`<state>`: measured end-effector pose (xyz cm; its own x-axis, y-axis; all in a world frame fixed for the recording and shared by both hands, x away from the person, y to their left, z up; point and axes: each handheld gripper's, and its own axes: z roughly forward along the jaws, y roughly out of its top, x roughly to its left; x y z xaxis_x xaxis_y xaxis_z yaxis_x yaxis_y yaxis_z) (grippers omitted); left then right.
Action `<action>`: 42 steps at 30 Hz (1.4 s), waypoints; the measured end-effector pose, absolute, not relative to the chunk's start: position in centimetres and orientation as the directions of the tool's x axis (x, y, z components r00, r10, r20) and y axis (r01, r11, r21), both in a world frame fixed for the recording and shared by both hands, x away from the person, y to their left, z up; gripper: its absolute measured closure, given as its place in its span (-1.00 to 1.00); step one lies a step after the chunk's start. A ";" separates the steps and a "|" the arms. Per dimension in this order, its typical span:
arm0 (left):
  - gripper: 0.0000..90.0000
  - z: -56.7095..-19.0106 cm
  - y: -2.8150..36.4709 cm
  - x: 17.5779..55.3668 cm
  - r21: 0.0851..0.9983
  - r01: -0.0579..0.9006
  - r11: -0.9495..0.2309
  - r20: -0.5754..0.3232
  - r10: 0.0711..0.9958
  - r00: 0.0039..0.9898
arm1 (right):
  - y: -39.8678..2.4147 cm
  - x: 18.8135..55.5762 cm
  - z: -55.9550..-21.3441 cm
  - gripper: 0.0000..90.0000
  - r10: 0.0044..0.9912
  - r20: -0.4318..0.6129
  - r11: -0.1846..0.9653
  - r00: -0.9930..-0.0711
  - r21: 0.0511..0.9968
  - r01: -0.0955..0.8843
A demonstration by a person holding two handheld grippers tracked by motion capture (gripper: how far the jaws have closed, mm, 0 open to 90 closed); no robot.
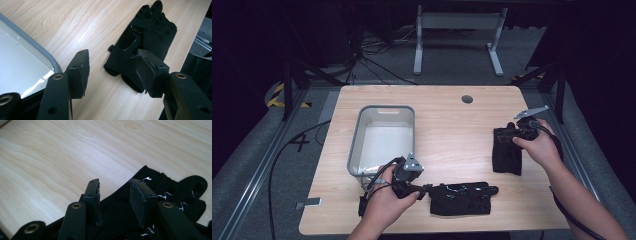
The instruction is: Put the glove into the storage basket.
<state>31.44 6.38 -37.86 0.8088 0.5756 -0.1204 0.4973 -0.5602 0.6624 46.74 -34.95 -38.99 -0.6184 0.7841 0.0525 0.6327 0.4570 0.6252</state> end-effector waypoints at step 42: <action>0.01 -38.5 7.5 31.0 0.651 0.522 -0.552 -0.128 0.598 0.792 | -34.6 52.1 -43.5 0.20 0.862 0.014 0.422 -0.507 0.534 0.733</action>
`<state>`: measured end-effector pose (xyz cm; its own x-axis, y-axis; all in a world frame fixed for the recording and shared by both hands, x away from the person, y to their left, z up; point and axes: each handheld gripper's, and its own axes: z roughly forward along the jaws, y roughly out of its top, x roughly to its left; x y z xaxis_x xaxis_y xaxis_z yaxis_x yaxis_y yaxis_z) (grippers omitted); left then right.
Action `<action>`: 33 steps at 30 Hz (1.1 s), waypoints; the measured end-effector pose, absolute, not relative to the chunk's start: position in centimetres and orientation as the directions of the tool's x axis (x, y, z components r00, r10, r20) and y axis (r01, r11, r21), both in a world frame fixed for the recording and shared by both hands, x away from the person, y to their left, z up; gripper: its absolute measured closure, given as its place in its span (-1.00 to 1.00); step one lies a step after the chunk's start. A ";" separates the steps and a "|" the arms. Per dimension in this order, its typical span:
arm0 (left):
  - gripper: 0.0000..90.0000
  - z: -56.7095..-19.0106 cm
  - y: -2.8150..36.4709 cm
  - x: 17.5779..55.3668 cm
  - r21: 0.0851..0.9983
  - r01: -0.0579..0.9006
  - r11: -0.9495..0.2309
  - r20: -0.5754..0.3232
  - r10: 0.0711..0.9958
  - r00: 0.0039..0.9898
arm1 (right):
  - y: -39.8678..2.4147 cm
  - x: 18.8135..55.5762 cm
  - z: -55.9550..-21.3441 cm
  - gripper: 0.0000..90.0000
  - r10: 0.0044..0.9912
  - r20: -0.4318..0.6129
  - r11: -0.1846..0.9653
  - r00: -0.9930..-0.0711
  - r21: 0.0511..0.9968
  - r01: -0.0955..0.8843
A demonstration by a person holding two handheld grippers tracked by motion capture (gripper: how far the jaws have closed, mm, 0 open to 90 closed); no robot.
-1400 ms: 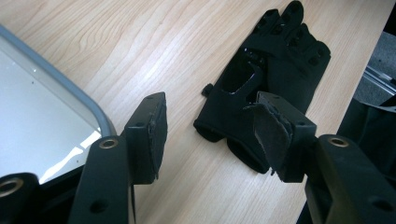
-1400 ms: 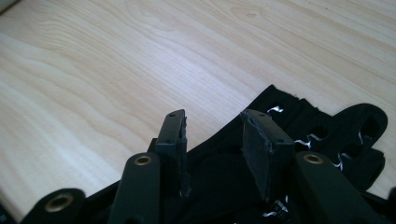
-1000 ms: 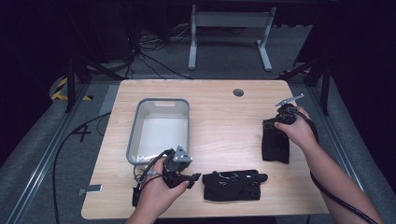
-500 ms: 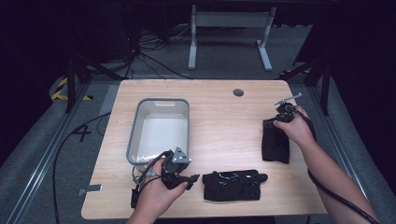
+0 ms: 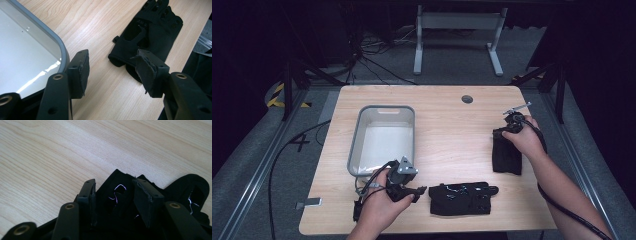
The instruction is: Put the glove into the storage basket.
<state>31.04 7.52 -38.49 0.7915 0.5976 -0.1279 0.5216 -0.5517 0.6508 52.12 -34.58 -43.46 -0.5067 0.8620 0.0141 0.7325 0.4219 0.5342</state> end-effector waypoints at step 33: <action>0.01 -38.6 7.1 31.2 0.648 0.514 -0.562 -0.131 0.583 0.802 | -34.8 51.8 -42.9 0.82 0.875 0.007 0.405 -0.485 0.539 0.739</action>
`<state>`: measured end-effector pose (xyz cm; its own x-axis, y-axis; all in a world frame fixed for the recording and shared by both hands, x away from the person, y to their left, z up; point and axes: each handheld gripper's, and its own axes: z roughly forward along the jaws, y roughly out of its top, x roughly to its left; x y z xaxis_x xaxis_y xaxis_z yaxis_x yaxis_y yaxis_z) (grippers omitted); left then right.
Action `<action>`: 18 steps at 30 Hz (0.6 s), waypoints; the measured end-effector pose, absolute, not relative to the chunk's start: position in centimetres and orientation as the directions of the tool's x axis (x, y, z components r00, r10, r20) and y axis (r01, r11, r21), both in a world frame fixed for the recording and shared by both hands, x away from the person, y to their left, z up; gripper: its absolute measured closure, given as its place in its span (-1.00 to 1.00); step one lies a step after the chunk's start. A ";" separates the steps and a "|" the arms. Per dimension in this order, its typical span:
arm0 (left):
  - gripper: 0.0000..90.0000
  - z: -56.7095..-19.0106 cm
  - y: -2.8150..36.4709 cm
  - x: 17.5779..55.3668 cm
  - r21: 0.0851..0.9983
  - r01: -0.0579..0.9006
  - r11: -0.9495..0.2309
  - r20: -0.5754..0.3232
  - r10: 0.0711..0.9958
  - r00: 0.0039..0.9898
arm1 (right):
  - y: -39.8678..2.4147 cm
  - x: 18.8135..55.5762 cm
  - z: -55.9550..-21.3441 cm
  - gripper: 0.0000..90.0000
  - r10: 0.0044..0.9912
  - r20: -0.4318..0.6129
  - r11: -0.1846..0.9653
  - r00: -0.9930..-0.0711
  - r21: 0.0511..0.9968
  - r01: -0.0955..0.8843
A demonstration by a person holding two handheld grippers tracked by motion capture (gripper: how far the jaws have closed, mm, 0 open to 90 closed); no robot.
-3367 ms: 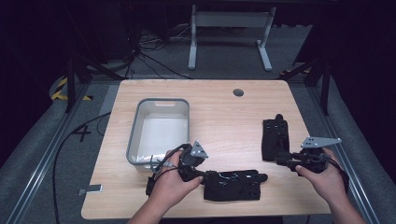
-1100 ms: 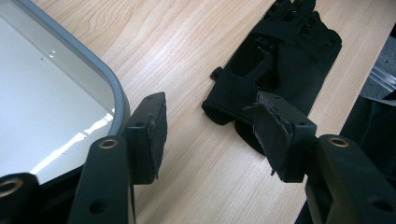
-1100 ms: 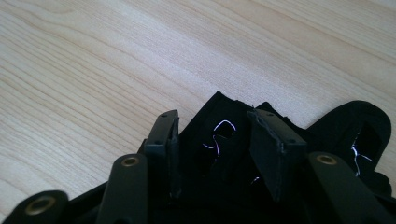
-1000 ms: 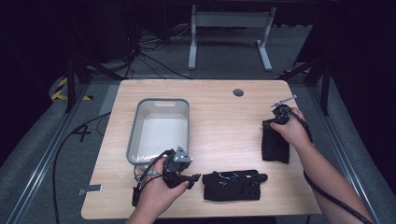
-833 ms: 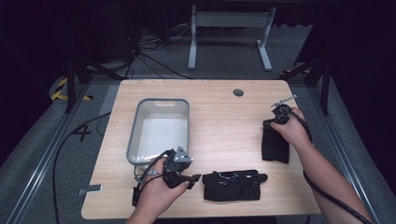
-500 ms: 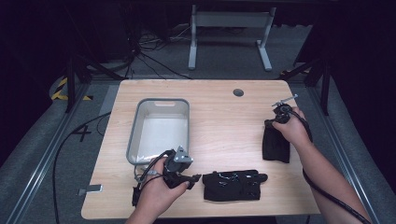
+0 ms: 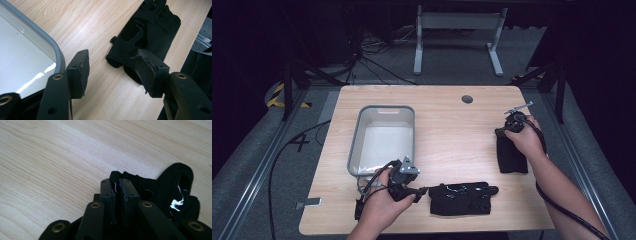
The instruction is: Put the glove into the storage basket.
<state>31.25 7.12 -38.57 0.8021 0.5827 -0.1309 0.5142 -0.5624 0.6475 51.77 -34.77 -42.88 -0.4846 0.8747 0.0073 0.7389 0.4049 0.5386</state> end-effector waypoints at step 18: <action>0.01 -38.2 5.6 31.9 0.652 0.480 -0.587 -0.123 0.542 0.831 | -34.8 46.3 -35.4 0.86 0.852 -0.018 0.408 -0.524 0.649 0.642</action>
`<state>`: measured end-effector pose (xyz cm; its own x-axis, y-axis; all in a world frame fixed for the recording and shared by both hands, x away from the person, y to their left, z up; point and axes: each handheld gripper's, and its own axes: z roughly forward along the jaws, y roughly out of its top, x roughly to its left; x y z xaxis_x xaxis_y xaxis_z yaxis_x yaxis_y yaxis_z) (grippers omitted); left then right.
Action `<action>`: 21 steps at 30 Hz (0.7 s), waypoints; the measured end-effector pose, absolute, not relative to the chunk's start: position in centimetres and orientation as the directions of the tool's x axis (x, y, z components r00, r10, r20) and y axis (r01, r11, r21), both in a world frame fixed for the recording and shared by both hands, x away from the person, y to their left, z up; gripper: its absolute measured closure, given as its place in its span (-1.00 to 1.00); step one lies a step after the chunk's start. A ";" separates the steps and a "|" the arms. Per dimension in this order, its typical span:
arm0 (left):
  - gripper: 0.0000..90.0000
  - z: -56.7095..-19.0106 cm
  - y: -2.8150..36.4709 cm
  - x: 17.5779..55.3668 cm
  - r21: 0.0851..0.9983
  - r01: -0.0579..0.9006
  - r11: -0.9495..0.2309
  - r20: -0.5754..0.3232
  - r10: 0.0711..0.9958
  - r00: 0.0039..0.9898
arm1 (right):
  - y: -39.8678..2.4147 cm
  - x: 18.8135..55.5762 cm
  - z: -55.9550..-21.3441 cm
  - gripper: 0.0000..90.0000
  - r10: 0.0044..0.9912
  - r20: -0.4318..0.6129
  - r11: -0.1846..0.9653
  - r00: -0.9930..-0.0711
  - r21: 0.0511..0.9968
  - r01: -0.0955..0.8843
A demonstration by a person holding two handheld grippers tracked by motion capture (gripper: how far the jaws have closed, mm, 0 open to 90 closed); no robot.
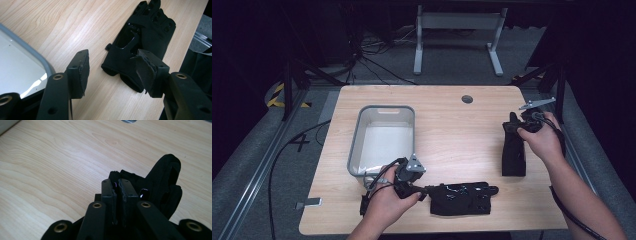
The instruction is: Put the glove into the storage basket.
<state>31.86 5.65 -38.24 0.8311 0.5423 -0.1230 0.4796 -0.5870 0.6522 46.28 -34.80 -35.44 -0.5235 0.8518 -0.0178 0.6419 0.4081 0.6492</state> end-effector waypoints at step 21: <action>0.01 -38.0 4.0 32.5 0.657 0.446 -0.608 -0.126 0.495 0.860 | -28.9 37.7 -30.7 0.86 0.724 0.125 0.433 -0.678 0.683 0.588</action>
